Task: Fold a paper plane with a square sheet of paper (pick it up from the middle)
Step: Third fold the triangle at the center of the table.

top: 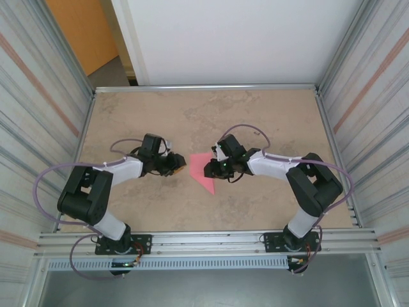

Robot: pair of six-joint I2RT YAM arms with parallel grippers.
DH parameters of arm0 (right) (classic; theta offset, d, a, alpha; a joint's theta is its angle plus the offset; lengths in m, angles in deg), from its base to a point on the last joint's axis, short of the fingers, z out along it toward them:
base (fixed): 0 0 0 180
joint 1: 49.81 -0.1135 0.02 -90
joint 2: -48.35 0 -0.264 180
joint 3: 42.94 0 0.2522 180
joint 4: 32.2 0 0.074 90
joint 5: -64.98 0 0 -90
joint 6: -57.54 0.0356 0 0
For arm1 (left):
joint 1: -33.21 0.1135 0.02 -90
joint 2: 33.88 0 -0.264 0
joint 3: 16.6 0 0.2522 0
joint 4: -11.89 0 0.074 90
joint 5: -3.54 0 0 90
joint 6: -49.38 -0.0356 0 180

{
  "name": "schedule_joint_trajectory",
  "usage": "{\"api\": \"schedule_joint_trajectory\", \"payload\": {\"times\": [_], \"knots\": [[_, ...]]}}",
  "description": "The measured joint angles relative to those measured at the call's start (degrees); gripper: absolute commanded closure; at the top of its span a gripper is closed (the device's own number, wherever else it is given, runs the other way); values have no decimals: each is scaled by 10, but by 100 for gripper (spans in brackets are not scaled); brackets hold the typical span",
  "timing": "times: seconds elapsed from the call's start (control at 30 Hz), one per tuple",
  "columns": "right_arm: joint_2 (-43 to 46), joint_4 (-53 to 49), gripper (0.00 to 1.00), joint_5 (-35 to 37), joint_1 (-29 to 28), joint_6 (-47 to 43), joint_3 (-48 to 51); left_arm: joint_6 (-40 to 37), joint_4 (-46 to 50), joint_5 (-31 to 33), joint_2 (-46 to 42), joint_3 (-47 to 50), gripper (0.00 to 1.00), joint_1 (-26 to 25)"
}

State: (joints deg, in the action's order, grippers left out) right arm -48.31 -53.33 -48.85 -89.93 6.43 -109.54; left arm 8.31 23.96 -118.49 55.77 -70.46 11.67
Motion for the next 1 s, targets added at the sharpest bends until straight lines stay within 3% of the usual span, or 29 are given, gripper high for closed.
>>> {"api": "schedule_joint_trajectory", "payload": {"times": [0.3,1.0], "knots": [[-49,0,78,15,10,16,-10,54,-37,-25,29,15,69,-31],[-67,0,85,19,22,27,-10,60,-41,-44,84,-20,73,-40]]}}
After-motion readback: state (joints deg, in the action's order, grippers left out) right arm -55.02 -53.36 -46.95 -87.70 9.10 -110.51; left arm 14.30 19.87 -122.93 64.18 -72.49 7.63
